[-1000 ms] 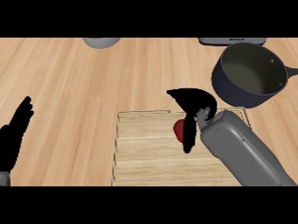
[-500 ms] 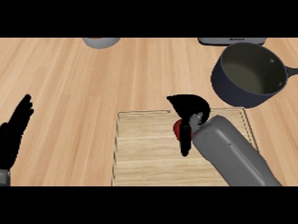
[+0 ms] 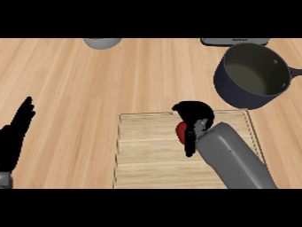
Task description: Pick the tomato from the tray and place it in the pot
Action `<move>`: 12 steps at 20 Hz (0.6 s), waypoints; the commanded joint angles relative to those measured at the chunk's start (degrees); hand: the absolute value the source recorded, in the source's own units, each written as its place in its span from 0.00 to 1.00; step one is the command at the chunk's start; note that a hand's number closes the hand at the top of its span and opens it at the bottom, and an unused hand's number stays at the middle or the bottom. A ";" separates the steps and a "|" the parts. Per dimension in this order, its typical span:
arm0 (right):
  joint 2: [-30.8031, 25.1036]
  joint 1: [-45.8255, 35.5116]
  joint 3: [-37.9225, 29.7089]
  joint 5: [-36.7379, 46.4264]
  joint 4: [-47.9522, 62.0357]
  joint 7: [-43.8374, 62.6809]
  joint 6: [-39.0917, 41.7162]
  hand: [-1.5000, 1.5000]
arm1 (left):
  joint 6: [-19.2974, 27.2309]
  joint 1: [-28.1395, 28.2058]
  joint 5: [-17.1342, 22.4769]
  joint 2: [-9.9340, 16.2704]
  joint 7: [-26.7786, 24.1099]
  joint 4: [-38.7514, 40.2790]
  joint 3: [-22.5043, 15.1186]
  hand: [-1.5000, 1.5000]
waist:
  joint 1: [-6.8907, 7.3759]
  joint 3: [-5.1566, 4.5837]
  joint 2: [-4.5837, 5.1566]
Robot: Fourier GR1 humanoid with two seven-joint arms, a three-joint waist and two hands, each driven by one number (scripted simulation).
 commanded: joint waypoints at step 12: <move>1.63 2.75 -2.26 8.15 -2.96 -8.35 2.34 1.00 | -4.32 1.53 -0.75 -0.43 -1.60 -0.58 5.11 0.50 | -0.15 0.00 -0.05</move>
